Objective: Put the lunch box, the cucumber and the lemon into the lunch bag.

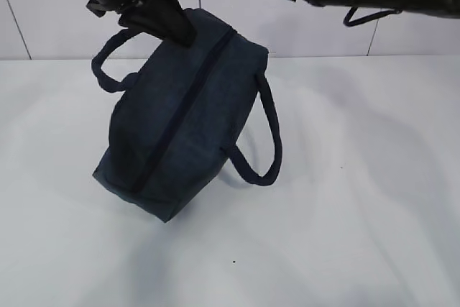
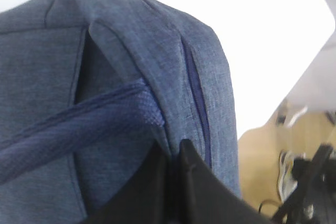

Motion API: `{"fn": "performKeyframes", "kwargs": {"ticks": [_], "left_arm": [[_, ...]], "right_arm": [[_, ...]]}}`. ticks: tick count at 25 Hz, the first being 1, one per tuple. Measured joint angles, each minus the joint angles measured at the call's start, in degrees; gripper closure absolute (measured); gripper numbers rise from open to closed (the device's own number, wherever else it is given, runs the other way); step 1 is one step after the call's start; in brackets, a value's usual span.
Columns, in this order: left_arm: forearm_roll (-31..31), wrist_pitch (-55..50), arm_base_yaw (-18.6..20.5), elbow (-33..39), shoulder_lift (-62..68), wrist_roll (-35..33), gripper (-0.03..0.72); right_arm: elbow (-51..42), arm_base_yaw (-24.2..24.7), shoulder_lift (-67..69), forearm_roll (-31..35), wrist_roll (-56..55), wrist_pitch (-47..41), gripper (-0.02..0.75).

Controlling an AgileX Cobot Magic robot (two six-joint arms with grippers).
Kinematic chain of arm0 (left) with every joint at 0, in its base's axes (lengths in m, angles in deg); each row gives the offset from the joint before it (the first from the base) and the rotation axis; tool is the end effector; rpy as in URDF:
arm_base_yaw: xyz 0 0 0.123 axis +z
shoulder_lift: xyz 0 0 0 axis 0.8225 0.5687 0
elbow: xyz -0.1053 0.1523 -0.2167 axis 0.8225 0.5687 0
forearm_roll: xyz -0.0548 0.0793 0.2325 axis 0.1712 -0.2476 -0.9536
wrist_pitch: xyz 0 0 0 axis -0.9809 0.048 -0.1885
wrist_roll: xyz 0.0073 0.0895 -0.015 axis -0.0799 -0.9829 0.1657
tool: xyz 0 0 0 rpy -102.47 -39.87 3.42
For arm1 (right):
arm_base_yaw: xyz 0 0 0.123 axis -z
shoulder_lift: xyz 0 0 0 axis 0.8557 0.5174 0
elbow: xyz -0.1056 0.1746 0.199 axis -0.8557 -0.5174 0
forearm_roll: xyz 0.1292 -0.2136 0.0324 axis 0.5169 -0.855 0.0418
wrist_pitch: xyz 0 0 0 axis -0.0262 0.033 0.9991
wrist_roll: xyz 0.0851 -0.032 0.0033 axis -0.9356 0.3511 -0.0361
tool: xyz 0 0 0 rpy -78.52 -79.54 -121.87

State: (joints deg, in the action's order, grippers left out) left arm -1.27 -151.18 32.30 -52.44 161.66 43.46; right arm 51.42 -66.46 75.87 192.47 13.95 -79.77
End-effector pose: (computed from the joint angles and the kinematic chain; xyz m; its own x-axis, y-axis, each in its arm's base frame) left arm 0.3437 -0.2008 0.3347 -0.8170 0.3351 -0.4692 0.5572 0.6682 -0.4930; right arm 0.4401 0.1183 0.2824 -0.3644 0.1426 -0.9203 -0.6604 0.6572 0.3633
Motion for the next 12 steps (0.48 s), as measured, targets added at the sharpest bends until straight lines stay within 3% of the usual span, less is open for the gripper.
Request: {"fn": "performKeyframes", "kwargs": {"ticks": [3, 12], "left_arm": [[1.97, 3.58, 0.00, 0.00, 0.78, 0.50, 0.694], [18.65, 19.50, -0.24, 0.00, 7.22, 0.73, 0.694]], "right_arm": [[0.00, 1.79, -3.36, 0.00, -1.50, -0.13, 0.317], [0.13, 3.35, -6.26, -1.68, -4.67, -0.25, 0.321]]}}
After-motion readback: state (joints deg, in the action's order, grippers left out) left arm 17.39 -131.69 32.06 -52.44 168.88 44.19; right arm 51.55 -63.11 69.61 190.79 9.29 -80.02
